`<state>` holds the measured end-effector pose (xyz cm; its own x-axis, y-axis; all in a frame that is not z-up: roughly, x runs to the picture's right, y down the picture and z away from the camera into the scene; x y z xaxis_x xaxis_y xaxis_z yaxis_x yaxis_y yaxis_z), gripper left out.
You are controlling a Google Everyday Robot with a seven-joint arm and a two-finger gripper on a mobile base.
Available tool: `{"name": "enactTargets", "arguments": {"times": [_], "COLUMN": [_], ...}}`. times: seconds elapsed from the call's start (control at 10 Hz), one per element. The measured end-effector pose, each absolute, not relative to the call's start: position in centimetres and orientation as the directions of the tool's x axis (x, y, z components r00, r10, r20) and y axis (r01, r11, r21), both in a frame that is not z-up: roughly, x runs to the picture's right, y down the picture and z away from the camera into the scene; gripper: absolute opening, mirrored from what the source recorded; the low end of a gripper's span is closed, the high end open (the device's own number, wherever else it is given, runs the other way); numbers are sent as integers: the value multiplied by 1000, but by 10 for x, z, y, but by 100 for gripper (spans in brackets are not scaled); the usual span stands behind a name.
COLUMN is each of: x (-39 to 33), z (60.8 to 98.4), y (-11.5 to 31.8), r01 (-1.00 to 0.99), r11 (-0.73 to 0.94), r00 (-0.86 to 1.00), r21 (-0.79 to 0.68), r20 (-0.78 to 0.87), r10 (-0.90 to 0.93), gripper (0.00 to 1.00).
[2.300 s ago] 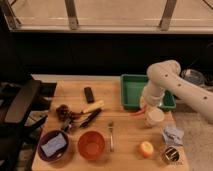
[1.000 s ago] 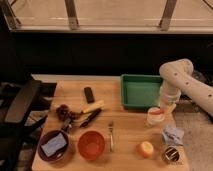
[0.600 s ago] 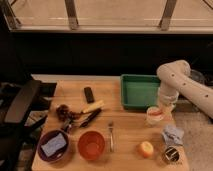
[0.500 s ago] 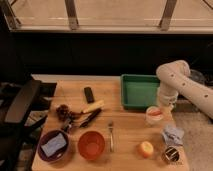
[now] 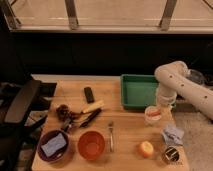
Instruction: Place pepper in paper cup
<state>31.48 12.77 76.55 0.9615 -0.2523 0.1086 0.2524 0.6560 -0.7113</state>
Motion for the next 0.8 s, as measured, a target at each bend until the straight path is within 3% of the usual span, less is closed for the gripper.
{"name": "enactTargets", "arguments": {"times": [0.1, 0.8], "x": [316, 312], "z": [765, 757], "y": [129, 123], "r01": [250, 262], "r11": [656, 672], "r00": [962, 960], "r21": [-712, -693], "r20": [107, 115], "r10": [-251, -255], "gripper": [80, 80]}}
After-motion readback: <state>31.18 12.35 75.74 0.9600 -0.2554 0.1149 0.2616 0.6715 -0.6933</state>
